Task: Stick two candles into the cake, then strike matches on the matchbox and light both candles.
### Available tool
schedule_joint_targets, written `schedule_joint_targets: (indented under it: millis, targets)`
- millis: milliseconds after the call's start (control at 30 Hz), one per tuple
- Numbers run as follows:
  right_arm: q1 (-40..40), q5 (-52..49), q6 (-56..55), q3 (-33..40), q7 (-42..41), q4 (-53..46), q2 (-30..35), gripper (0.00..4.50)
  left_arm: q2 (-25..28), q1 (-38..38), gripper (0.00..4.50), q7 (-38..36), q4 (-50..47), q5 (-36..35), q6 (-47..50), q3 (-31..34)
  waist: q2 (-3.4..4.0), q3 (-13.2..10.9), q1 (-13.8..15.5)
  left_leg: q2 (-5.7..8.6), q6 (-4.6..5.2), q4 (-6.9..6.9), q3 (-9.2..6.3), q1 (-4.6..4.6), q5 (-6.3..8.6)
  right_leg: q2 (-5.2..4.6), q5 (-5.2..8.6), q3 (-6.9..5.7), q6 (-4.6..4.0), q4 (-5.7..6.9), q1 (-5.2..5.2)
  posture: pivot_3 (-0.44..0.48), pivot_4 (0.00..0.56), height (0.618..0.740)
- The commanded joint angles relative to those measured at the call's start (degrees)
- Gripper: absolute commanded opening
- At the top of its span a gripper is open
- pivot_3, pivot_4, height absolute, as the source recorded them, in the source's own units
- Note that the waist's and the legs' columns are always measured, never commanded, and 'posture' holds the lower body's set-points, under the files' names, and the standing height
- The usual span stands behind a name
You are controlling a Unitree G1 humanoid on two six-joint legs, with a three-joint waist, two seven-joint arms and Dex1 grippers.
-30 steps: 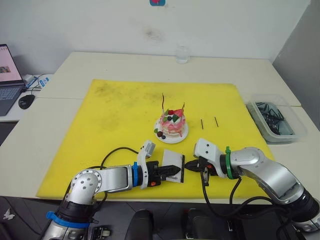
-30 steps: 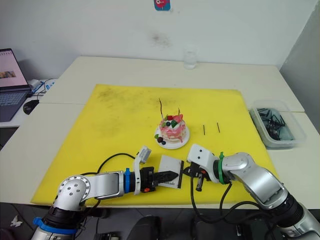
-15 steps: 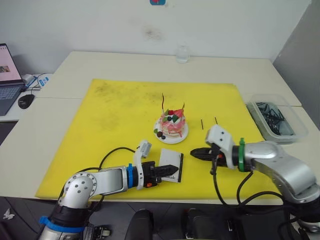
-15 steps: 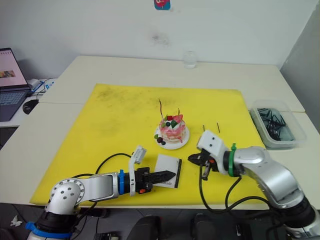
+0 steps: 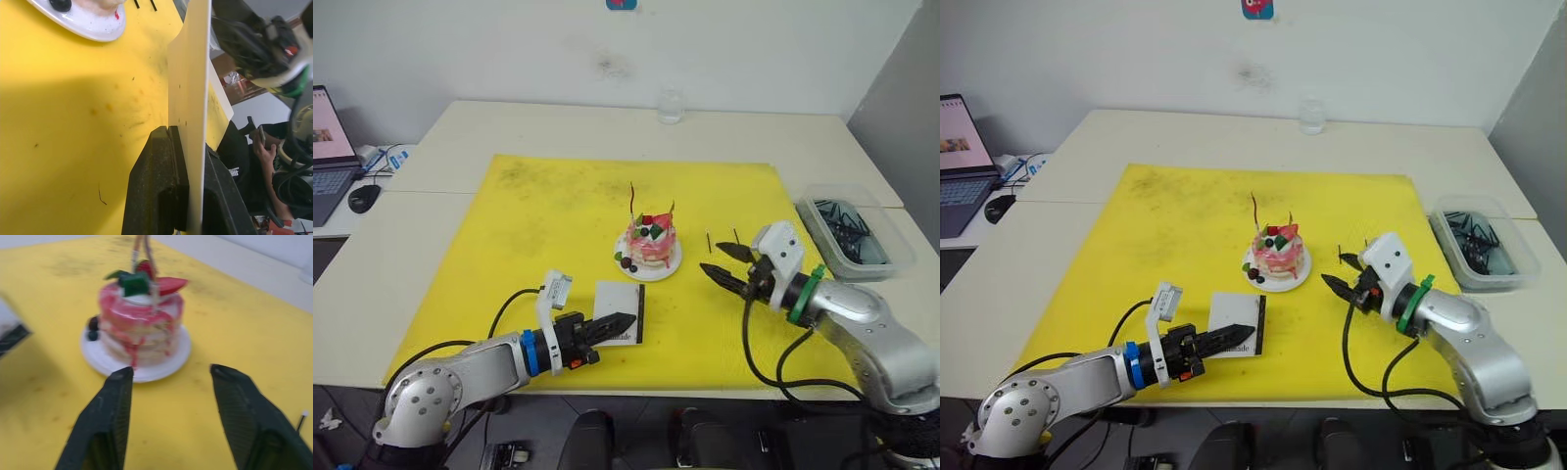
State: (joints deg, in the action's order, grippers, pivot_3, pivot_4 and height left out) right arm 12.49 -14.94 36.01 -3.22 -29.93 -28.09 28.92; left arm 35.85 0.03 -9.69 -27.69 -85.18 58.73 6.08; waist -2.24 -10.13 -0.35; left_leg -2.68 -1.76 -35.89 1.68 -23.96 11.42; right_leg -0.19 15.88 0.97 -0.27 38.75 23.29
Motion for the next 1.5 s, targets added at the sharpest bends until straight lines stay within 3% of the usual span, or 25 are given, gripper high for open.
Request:
schedule_joint_targets:
  millis: [33,267,800,900,1100,1133,1300,1500]
  targets:
    - [1.63,6.20,-5.47,-2.31,8.87,5.32,-6.30,3.08,0.59,0.94,0.00,-1.03,-2.45,2.02,-1.93,1.45,0.00,0.00,-0.09,-0.01,0.00,0.01,0.00,0.00,0.00,0.00,0.00,0.00,0.00,0.00,0.00,0.000,0.150,0.740]
    - [5.40,12.25,-10.24,-2.16,19.32,16.30,-16.42,3.08,0.35,0.21,0.00,-1.36,-2.55,3.32,-2.70,0.79,0.03,-0.02,-0.09,-0.02,-0.02,0.11,-0.01,-0.07,0.01,0.03,-0.10,-0.03,0.19,0.03,0.09,0.000,0.150,0.740]
    - [8.12,12.81,-6.66,1.24,26.75,25.40,-23.73,3.08,-1.08,-1.69,0.00,-1.84,-1.82,5.19,-2.67,0.06,0.04,-0.02,-0.16,-0.02,-0.01,0.07,-0.03,-0.03,0.00,0.04,-0.14,-0.04,0.25,0.12,0.07,0.000,0.150,0.740]
    - [8.40,12.67,-6.10,1.37,26.80,25.82,-23.96,2.47,-1.55,-2.01,0.00,-1.79,-1.70,5.58,-2.63,-0.10,0.03,-0.02,-0.20,-0.02,-0.01,0.05,-0.03,-0.02,0.00,0.04,-0.15,-0.04,0.26,0.12,0.05,0.000,0.150,0.740]
    - [8.94,12.32,-4.64,1.27,27.09,25.09,-24.88,0.23,-2.04,-2.17,0.00,-2.04,-1.68,6.29,-2.50,-0.18,0.03,-0.01,-0.25,-0.02,-0.01,0.05,-0.04,-0.02,0.00,0.05,-0.15,-0.05,0.26,0.12,0.04,0.000,0.150,0.740]
    - [8.94,12.13,-4.41,1.47,27.27,24.80,-25.20,0.04,-2.10,-2.17,0.00,-2.08,-1.69,6.41,-2.49,-0.14,0.03,-0.01,-0.25,-0.03,-0.01,0.06,-0.04,-0.02,0.00,0.05,-0.15,-0.05,0.26,0.12,0.04,0.000,0.150,0.740]
    - [8.98,10.83,-2.71,2.29,27.23,21.40,-26.38,0.04,-2.24,-2.10,0.00,-2.21,-1.84,6.71,-2.49,-0.06,0.04,-0.02,-0.25,-0.03,-0.01,0.06,-0.04,-0.02,0.00,0.05,-0.15,-0.05,0.26,0.12,0.04,0.000,0.150,0.740]
    - [9.09,6.61,7.83,5.19,25.20,7.65,-24.28,0.04,-2.05,-1.88,0.00,-2.44,-1.92,6.60,-2.39,0.28,0.05,-0.02,-0.21,-0.04,-0.01,0.07,-0.05,-0.05,0.01,0.05,-0.15,-0.06,0.26,0.12,0.06,0.000,0.150,0.740]
